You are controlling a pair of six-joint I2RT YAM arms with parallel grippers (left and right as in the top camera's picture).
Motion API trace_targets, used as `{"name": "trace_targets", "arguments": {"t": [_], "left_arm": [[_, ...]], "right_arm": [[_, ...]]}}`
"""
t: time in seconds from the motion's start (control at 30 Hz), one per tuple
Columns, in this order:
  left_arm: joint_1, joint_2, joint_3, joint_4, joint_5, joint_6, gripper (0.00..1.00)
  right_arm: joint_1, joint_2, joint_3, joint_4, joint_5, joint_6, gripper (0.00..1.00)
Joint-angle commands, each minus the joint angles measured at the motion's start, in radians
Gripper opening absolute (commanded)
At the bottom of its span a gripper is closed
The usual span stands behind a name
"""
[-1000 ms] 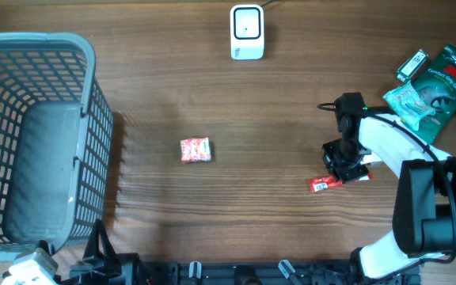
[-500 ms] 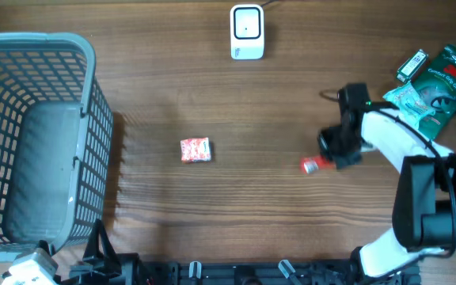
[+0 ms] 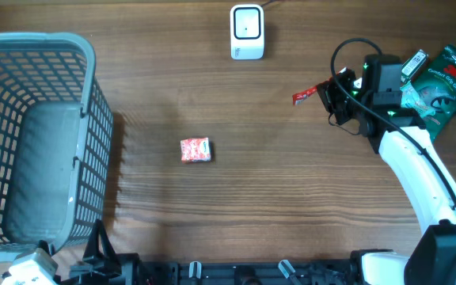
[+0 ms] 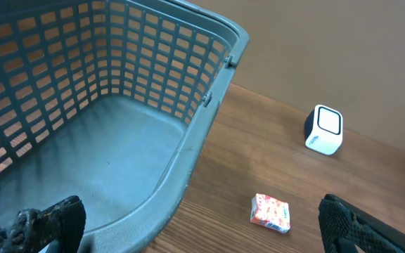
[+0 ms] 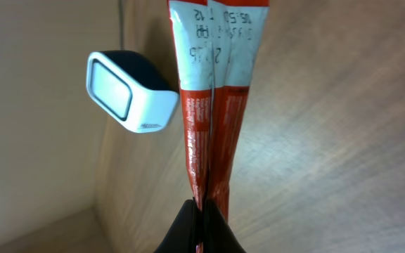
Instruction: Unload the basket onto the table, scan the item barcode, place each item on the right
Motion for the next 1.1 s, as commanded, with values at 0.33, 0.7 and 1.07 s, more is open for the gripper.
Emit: {"name": "trace_targets", "arguments": {"t": [0.33, 0.7, 1.07], "left_arm": [[-0.005, -0.007, 0.001, 0.004, 0.005, -0.001, 1.0], [-0.005, -0.007, 0.001, 0.004, 0.005, -0.001, 1.0], [-0.005, -0.007, 0.001, 0.004, 0.005, -0.001, 1.0]], "right_arm": [[0.008, 0.168, -0.117, 0.885, -0.117, -0.203, 0.04], [0.092, 0.819, 0.108, 1.754, -0.157, 0.032, 0.04], [0.215, 0.926, 0.504, 1.323, -0.104, -0.297, 0.04]]}}
